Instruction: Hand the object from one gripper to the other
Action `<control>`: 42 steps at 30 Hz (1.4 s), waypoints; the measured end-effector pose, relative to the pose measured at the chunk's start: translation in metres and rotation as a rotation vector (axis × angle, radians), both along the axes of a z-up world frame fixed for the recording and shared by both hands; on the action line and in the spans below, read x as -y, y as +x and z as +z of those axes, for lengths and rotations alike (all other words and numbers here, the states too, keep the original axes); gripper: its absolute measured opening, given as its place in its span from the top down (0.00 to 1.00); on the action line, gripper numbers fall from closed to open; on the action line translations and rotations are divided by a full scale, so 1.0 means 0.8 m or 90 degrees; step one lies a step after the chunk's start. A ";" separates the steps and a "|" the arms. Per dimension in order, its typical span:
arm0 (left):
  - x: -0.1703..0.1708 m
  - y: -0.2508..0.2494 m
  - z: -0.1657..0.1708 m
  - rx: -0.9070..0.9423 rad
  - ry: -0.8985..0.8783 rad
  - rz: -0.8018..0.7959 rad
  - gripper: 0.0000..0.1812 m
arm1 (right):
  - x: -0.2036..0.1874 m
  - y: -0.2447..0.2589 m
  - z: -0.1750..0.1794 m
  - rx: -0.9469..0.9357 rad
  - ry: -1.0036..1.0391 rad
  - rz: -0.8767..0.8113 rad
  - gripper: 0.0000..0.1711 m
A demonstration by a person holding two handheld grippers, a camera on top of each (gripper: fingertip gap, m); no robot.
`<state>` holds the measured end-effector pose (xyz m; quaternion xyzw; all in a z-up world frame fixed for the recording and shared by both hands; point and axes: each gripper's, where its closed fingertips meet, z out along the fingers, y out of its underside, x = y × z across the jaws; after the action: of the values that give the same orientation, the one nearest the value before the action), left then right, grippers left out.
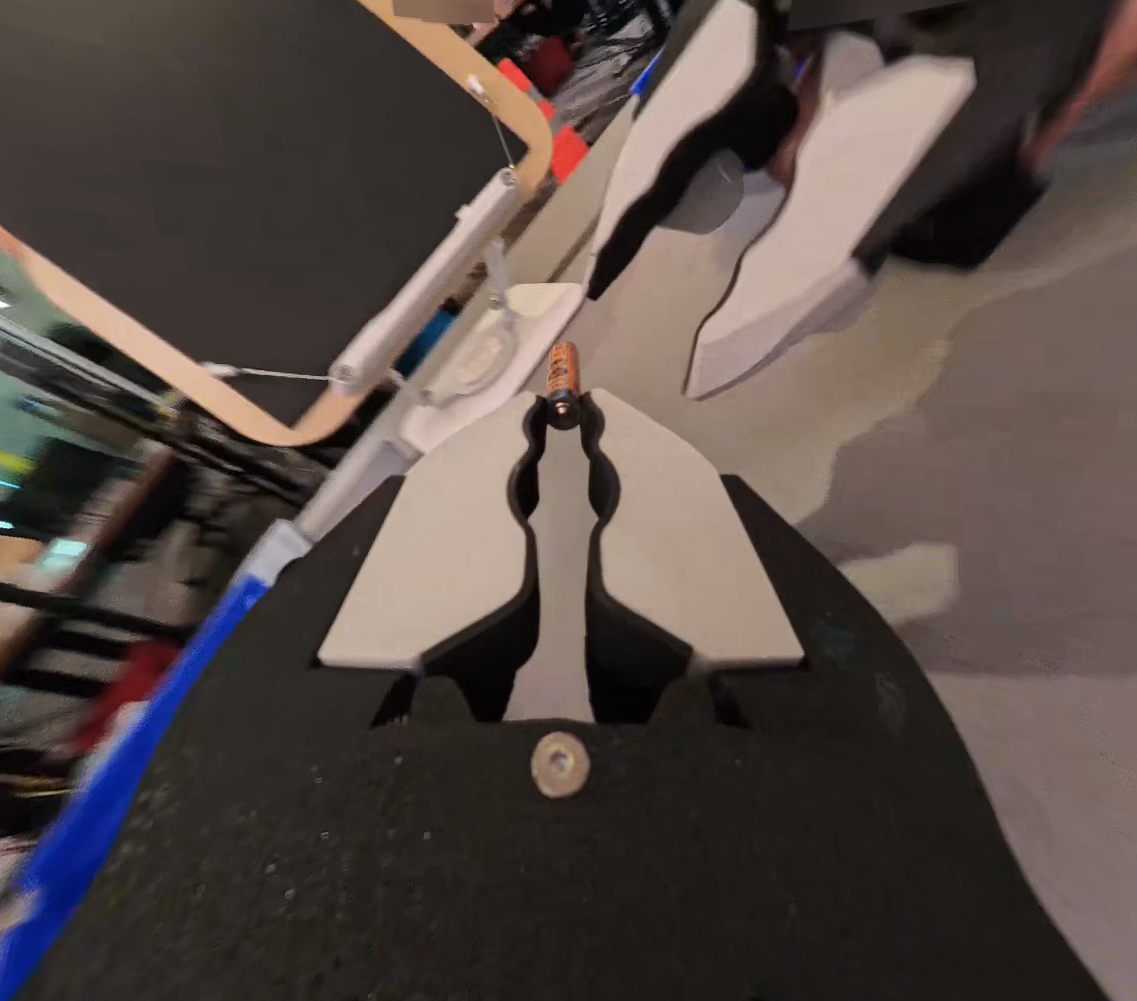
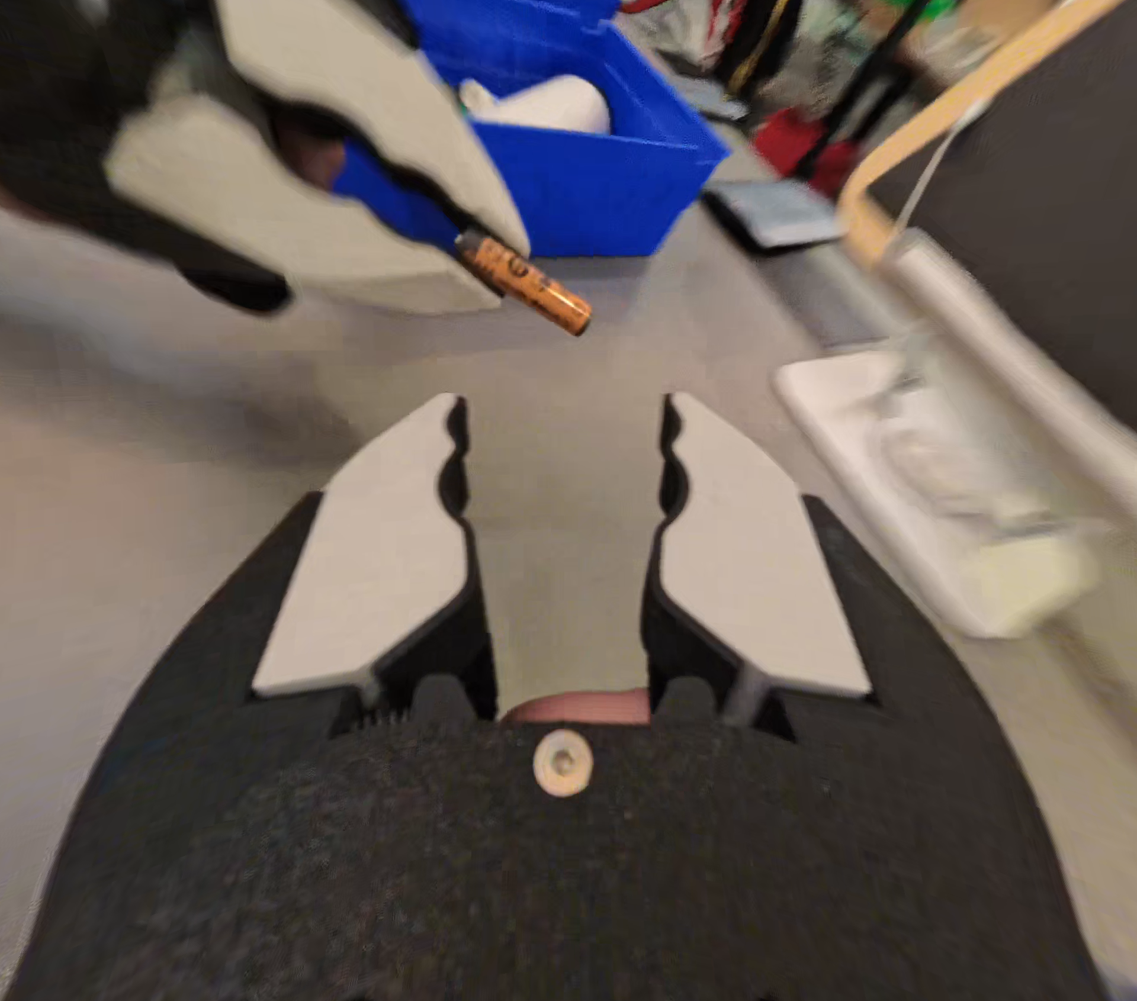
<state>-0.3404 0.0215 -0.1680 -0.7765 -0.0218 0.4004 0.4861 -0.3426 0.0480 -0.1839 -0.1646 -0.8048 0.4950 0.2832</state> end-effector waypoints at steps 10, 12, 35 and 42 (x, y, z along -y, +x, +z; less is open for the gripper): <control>-0.008 0.004 -0.017 -0.148 -0.124 0.025 0.94 | 0.019 0.006 0.001 0.261 -0.221 0.052 0.71; -0.009 0.004 -0.017 -0.160 -0.133 0.032 0.94 | 0.022 0.008 0.001 0.280 -0.236 0.061 0.69; -0.019 0.012 -0.039 -0.115 -0.159 0.018 0.93 | 0.008 -0.006 -0.014 0.305 -0.228 0.038 0.73; -0.014 0.003 -0.030 0.310 0.111 -0.041 0.84 | -0.029 -0.018 0.020 0.034 -0.160 -0.004 0.73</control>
<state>-0.3380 0.0324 -0.1919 -0.8054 -0.1480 0.1826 0.5442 -0.3567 0.0716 -0.1682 -0.2149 -0.7431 0.5864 0.2403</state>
